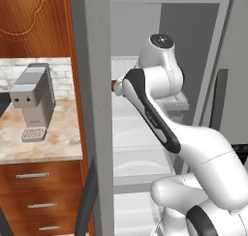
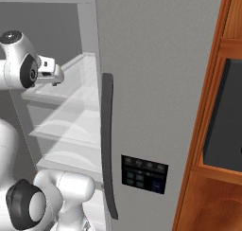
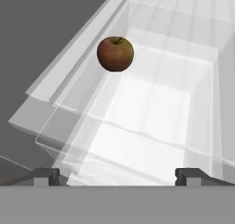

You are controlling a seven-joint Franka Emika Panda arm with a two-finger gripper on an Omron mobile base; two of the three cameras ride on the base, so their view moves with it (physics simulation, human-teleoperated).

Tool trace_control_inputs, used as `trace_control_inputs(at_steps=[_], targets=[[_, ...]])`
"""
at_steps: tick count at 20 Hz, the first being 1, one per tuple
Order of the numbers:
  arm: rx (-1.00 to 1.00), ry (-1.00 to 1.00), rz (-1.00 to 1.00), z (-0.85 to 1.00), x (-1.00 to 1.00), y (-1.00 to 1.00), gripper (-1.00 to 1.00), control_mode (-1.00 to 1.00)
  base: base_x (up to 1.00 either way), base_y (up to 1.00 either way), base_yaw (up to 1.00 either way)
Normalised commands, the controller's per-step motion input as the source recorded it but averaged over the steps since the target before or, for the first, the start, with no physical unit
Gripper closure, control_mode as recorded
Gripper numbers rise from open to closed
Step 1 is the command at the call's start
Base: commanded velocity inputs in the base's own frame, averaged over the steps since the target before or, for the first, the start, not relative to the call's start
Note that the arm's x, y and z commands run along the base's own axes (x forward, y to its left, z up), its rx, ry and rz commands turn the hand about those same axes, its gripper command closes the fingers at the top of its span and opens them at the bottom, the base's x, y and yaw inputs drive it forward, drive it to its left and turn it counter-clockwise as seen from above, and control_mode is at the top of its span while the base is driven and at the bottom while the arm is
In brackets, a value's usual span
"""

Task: Place the cold items (banana and apple) from the fridge in one tupperware on the dining counter. Place the warm items (kebab skewer and hot dog) in the stove area in another tupperware.

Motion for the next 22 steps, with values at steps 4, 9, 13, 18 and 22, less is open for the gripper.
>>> trace_control_inputs(at_steps=[4, 9, 13, 18, 22], targets=[[0.0, 0.0, 0.0, 0.0, 0.43, 0.08, -1.0, -1.0, 0.0, 0.0, 0.0], [0.0, 0.0, 0.0, -0.1, 0.26, 0.16, -1.0, -1.0, 0.0, 0.0, 0.0], [0.0, 0.0, 0.0, -0.05, 0.27, 0.1, -1.0, -1.0, 0.0, 0.0, 0.0], [0.0, 0.0, 0.0, -0.04, 0.29, 0.0, -1.0, -1.0, 0.0, 0.0, 0.0], [0.0, 0.0, 0.0, -0.1, 0.21, 0.0, -1.0, -1.0, 0.0, 0.0, 0.0]])
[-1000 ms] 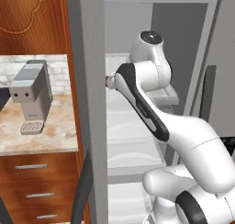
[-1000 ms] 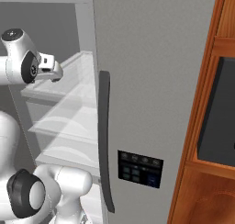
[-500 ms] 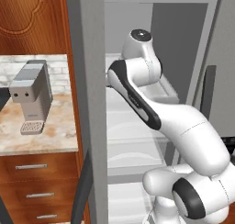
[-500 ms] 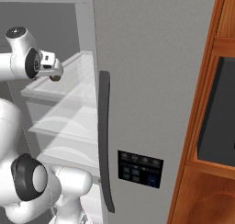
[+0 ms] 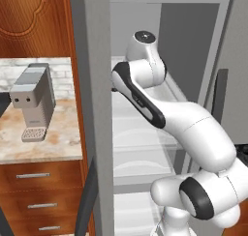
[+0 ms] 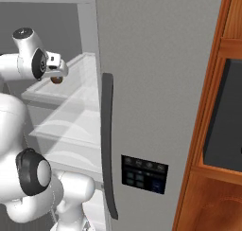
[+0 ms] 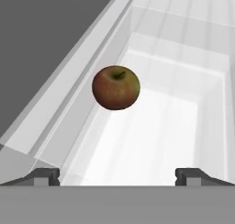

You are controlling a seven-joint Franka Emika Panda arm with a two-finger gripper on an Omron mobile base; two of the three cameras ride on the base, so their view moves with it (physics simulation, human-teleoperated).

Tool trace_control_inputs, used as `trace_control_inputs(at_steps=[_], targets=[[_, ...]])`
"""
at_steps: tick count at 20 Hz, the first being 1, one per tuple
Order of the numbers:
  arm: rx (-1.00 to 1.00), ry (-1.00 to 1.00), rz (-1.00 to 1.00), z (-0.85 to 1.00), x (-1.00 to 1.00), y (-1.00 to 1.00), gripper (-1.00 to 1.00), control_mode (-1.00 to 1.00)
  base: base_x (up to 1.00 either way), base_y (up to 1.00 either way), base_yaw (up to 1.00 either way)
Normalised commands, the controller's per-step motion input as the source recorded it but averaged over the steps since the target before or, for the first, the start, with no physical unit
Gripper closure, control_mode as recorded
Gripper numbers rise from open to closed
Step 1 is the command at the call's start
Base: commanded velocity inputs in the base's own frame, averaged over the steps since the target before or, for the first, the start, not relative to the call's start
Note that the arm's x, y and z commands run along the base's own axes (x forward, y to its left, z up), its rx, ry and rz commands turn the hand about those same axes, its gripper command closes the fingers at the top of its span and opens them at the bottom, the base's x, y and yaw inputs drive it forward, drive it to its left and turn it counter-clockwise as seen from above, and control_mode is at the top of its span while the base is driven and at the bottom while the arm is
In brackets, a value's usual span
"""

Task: Place the cold items (banana and apple) from the fridge in one tupperware on the dining counter. Place the warm items (kebab skewer and hot dog) in the stove area in another tupperware.

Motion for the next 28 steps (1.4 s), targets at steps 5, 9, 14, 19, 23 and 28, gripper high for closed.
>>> trace_control_inputs(at_steps=[5, 9, 14, 19, 23, 28], targets=[[0.0, 0.0, 0.0, -0.11, 0.24, 0.0, -1.0, -1.0, 0.0, 0.0, 0.0], [0.0, 0.0, 0.0, -0.13, 0.27, 0.01, -1.0, -1.0, 0.0, 0.0, 0.0], [0.0, 0.0, 0.0, -0.15, 0.25, 0.08, -1.0, -1.0, 0.0, 0.0, 0.0], [0.0, 0.0, 0.0, -0.1, 0.28, 0.12, -1.0, -1.0, 0.0, 0.0, 0.0], [0.0, 0.0, 0.0, -0.07, 0.31, 0.09, -1.0, -1.0, 0.0, 0.0, 0.0], [0.0, 0.0, 0.0, -0.09, 0.31, 0.1, -1.0, -1.0, 0.0, 0.0, 0.0]])
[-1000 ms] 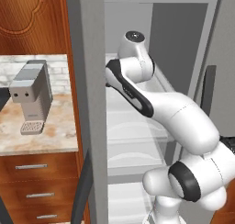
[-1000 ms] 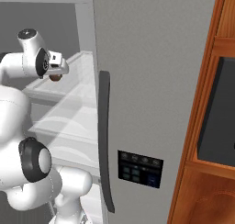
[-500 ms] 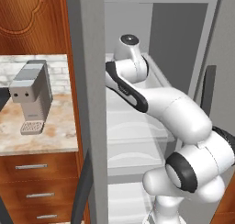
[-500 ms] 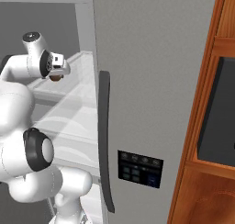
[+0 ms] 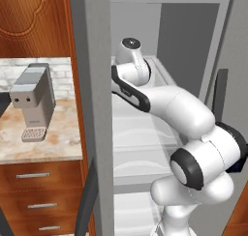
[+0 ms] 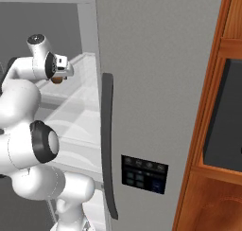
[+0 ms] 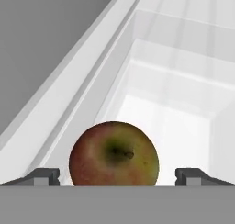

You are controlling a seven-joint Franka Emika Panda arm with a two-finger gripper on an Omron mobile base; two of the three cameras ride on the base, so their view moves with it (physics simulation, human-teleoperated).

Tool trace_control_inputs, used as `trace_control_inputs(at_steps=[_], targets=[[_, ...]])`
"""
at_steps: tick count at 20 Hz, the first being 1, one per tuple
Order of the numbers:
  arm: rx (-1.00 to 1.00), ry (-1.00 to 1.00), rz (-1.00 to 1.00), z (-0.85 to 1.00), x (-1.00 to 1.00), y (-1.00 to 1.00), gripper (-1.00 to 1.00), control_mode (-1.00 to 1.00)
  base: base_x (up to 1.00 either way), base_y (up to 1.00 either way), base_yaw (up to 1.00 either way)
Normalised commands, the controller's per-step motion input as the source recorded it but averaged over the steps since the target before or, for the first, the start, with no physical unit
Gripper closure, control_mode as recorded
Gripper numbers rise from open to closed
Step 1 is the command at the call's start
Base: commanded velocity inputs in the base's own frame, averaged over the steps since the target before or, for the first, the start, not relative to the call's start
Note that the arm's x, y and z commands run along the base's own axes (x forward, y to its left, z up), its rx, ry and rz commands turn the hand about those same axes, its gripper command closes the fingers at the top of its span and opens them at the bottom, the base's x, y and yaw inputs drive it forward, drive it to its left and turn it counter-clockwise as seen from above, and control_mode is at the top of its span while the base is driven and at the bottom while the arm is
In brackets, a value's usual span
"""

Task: Place the cold items (banana and apple) from the fridge in one tupperware on the dining counter. Place the warm items (kebab skewer and hot dog) in the stove area in another tupperware.

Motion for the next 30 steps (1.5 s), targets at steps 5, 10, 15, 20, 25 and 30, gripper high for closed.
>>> trace_control_inputs(at_steps=[5, 10, 15, 20, 25, 30], targets=[[0.0, 0.0, 0.0, -0.11, 0.24, 0.08, -1.0, -1.0, 0.0, 0.0, 0.0], [0.0, 0.0, 0.0, -0.15, 0.12, 0.08, -1.0, -1.0, 0.0, 0.0, 0.0], [0.0, 0.0, 0.0, -0.19, 0.0, 0.08, -1.0, -1.0, 0.0, 0.0, 0.0], [0.0, 0.0, 0.0, -0.19, 0.0, 0.06, -1.0, -1.0, 0.0, 0.0, 0.0], [0.0, 0.0, 0.0, -0.23, 0.0, 0.05, 1.0, -1.0, 0.0, 0.0, 0.0], [0.0, 0.0, -0.01, -0.23, 0.0, 0.0, 1.0, -1.0, 0.0, 0.0, 0.0]])
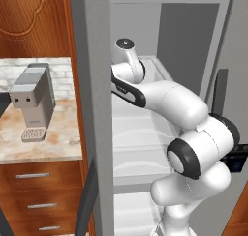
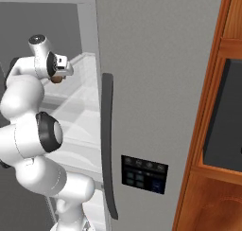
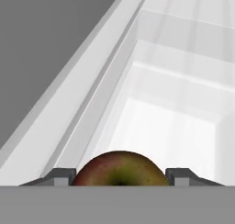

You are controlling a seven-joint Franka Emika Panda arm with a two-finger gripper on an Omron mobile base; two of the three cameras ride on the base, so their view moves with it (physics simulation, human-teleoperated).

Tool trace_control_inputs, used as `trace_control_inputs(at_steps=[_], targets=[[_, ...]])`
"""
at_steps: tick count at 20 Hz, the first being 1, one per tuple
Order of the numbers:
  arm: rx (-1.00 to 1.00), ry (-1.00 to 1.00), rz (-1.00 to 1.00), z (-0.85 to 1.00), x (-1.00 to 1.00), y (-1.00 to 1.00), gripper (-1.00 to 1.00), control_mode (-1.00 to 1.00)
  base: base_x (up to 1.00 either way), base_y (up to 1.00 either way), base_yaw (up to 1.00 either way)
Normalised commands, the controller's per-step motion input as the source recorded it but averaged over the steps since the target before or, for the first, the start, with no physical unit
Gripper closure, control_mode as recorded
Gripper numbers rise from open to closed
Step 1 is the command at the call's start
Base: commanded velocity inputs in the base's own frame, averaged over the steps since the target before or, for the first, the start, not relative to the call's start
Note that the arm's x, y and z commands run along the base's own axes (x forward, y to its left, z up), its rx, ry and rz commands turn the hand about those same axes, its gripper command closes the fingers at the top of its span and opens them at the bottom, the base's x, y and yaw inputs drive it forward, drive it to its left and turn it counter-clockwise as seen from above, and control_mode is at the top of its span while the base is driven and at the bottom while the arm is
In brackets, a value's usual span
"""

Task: Place the cold items (banana and apple) from the fridge in one tupperware on the dining counter. Place the warm items (kebab skewer and hot dog) in the stove area in another tupperware.

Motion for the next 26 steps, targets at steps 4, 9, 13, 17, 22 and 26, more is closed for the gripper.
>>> trace_control_inputs(at_steps=[4, 9, 13, 17, 22, 26], targets=[[0.0, -0.01, -0.05, -0.23, -0.2, -0.02, 1.0, -1.0, 0.0, 0.0, 0.0], [0.02, -0.18, -0.18, -0.24, -0.68, -0.18, 1.0, -1.0, 0.0, 0.0, 0.0], [0.12, -0.13, -0.24, -0.01, -0.9, -0.38, 1.0, -1.0, 0.0, 0.0, 0.0], [0.2, 0.04, -0.05, 0.32, -0.67, -0.4, 1.0, -1.0, 0.0, 0.0, 0.0], [0.06, 0.03, 0.0, 0.12, -0.71, -0.26, 1.0, -1.0, 0.0, 0.0, 0.0], [0.0, 0.05, 0.0, 0.07, -0.8, -0.19, 1.0, -1.0, 0.0, 0.0, 0.0]])
